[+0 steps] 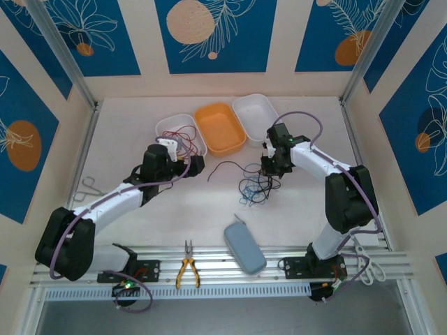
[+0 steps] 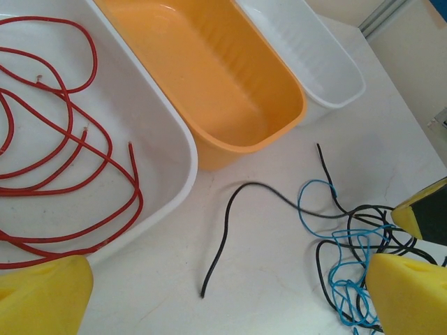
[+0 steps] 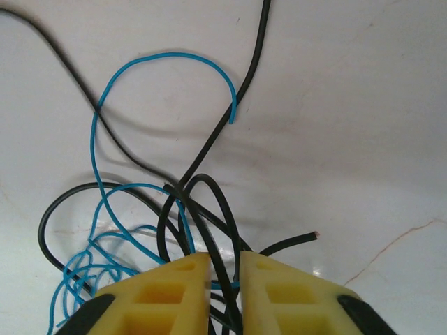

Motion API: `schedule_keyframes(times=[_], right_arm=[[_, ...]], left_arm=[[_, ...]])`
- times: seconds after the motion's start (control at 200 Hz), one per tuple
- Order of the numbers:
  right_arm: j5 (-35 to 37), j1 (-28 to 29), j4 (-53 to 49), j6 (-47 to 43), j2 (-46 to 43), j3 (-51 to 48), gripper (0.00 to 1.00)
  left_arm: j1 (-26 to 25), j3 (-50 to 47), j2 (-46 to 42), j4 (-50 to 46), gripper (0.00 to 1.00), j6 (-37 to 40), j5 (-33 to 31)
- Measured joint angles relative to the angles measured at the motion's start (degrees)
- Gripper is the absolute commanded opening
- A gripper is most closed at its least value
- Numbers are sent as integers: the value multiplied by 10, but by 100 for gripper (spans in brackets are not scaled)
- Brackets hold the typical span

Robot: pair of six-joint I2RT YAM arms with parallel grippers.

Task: Untangle the cables

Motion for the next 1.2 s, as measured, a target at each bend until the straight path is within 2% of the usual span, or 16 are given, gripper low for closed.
schedule_keyframes(times=[0.085, 0.35, 0.53, 0.84, 1.035, 1.2], right_arm=[[18, 7, -10, 3, -10, 1, 0], [100, 44, -65, 17, -134, 11, 0], [130, 64, -88, 26, -230, 24, 0], [127, 74, -111, 43, -346, 36, 0], [93, 74, -99, 57, -398, 36, 0], [76, 74, -76, 69, -404, 36, 0]], left_arm=[[0, 0, 0, -2, 100, 0, 1], [0, 0, 0, -3, 100, 4, 17], [0, 0, 0, 8, 100, 7, 49], [-3, 0, 15, 103, 100, 2, 136], [-8, -3, 15, 135, 100, 2, 155], [-9, -16, 7, 144, 100, 2, 155]])
